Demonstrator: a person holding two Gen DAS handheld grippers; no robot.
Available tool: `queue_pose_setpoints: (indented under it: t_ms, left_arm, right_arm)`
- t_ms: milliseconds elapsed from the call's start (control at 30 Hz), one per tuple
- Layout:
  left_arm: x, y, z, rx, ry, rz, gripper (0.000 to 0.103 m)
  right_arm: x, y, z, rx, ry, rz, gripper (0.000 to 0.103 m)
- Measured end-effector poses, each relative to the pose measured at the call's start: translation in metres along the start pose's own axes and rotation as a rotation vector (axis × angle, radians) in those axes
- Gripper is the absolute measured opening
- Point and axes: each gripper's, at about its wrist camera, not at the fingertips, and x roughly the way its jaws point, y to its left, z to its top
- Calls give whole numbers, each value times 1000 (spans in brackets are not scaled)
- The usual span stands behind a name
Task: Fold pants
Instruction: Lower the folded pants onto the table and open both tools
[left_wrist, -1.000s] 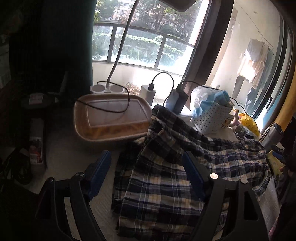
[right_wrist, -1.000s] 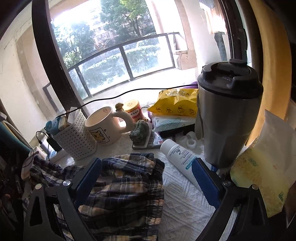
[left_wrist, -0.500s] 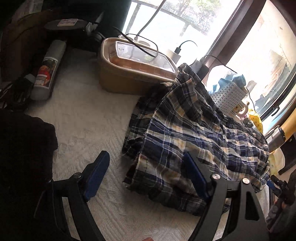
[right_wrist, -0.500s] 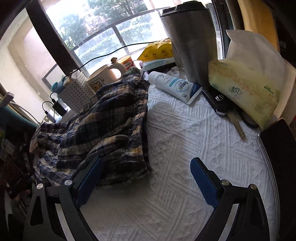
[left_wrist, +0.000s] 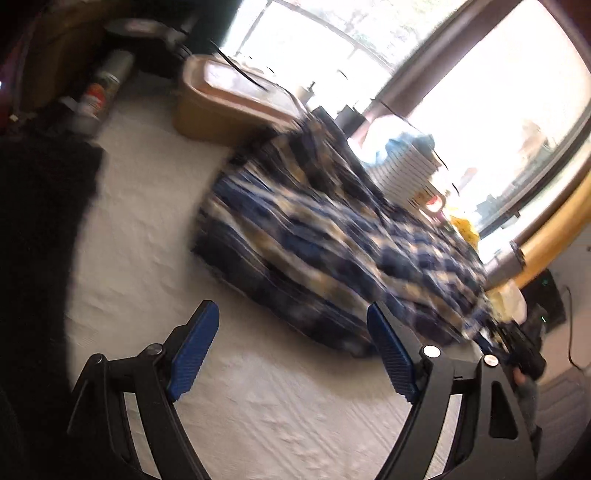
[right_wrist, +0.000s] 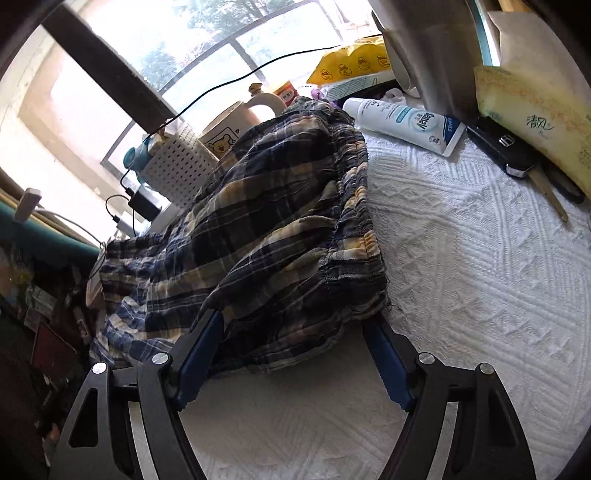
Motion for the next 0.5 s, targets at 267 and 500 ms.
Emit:
queue_pose_setpoints:
  t_ms: [267, 500]
  left_arm:
    - [37, -42, -21, 72, 65, -96, 82]
    - [56, -42, -9, 9, 57, -151, 10]
  right_arm:
    - [11, -15, 14, 112, -31, 37, 41]
    - [18, -7, 15, 65, -44, 49, 7]
